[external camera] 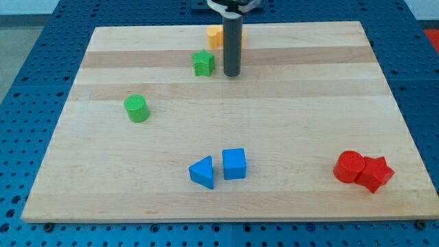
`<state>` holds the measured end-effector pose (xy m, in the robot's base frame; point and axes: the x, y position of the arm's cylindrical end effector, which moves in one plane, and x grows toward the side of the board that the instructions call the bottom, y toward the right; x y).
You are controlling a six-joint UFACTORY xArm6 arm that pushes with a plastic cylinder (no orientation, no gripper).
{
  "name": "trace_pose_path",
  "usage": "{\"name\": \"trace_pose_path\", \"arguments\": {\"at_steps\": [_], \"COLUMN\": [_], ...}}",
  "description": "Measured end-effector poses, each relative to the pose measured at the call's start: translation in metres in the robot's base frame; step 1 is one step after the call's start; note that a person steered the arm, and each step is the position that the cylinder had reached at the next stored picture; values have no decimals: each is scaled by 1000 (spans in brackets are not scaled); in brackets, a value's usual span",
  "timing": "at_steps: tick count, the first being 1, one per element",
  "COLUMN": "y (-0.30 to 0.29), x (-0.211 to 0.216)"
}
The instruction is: Push the green star left a bit
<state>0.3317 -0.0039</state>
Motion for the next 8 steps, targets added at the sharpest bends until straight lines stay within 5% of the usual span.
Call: {"name": "trace_pose_path", "arguments": {"at_steps": [2, 8], "y": [-56, -177], "x": [-21, 16]}}
